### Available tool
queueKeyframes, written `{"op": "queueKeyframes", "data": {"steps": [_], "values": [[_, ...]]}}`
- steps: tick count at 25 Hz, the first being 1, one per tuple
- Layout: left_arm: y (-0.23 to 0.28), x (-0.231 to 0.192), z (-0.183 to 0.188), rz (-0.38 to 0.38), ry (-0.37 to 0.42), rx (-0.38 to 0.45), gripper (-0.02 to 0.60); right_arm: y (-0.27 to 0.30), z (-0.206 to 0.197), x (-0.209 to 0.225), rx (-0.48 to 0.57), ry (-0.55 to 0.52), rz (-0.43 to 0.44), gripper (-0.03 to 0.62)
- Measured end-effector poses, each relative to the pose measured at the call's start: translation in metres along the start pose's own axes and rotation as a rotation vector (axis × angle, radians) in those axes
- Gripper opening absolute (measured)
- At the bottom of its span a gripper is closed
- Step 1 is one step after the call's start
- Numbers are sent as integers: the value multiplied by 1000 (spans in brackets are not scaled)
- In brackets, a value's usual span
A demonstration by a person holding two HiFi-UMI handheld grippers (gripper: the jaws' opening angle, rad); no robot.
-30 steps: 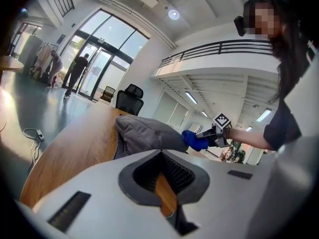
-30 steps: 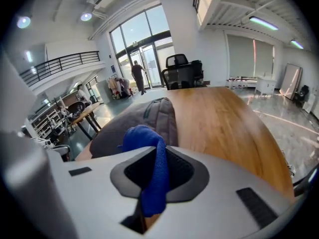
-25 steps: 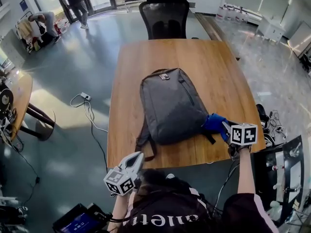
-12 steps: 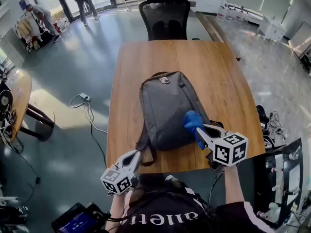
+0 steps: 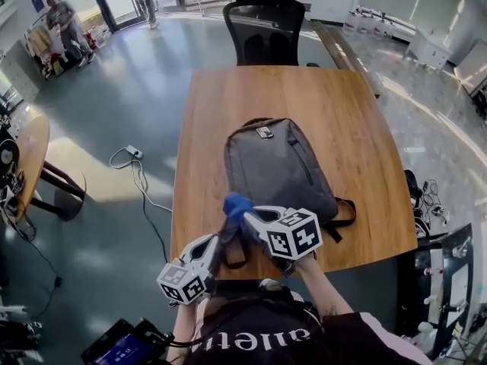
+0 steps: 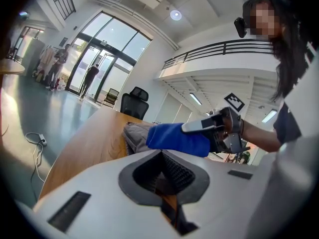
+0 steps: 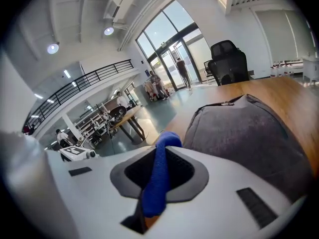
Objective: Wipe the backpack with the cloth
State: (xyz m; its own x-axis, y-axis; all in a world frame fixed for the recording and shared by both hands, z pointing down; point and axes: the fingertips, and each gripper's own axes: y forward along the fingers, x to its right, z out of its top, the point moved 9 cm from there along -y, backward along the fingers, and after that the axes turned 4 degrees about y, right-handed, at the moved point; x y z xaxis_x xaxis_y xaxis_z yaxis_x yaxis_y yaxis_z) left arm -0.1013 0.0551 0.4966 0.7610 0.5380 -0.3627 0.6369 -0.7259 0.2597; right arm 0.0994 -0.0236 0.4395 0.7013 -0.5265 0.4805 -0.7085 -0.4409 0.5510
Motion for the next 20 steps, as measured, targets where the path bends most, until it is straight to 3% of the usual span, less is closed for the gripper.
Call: {"op": "queueKeyframes", "data": {"steps": [7, 14, 20], "values": [[8, -18, 9, 3, -12, 6, -2, -31, 13, 47, 47, 76, -114, 61], [31, -33, 16, -36, -16, 0, -2, -83, 20, 101, 121, 141, -299, 61], [45, -31, 20, -70, -11, -24, -2, -131, 2, 149, 144, 225, -451, 61]]}}
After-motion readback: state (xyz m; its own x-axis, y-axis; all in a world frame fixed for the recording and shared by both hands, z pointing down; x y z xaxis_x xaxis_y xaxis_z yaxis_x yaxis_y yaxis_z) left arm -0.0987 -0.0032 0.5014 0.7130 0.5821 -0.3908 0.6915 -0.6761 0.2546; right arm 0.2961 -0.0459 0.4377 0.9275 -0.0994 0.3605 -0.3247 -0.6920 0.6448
